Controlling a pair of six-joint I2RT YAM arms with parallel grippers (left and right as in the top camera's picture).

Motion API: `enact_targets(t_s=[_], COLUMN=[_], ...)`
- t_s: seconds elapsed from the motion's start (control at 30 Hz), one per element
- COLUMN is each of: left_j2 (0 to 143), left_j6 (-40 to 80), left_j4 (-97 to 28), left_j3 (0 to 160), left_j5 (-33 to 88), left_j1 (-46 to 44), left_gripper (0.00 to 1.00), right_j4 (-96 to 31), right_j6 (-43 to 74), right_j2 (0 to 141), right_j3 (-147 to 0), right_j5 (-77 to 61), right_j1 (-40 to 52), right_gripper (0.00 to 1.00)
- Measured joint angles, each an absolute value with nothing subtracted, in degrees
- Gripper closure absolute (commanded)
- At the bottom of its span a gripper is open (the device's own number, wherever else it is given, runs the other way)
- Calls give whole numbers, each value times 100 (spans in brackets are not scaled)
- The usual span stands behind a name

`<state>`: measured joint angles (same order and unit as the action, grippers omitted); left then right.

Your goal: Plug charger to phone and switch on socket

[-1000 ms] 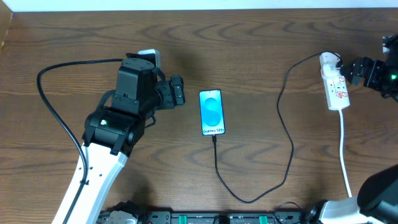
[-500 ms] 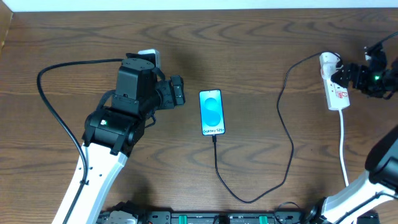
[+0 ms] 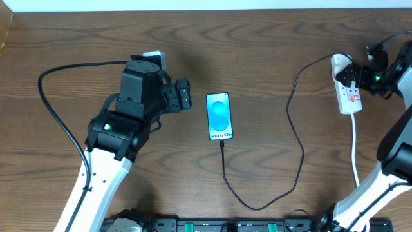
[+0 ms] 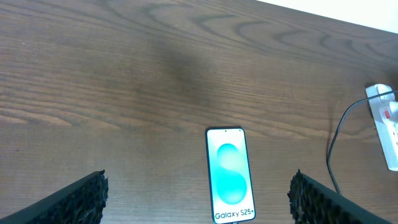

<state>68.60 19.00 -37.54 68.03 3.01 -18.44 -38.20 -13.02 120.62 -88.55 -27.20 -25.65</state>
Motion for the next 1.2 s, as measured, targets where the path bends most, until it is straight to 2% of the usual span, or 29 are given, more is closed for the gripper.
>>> enact_targets(t_s=[0.2,1.2], left_j2=[6860,6860], left_j6=[1900,1900], left_j4=[-3754,-3754], left_j3=[6803,6803], left_j5=[301,301], left_j1=[-1844,-1844], left_gripper=[7,7], right_j4=[-3489,-3649], right_j6=[-1212,-941], right_j2=[12062,12125], right_j3=[-8855,-8855], right_j5=[-2722,-2587], right_j1=[-2460,-2198], right_gripper=[1,1])
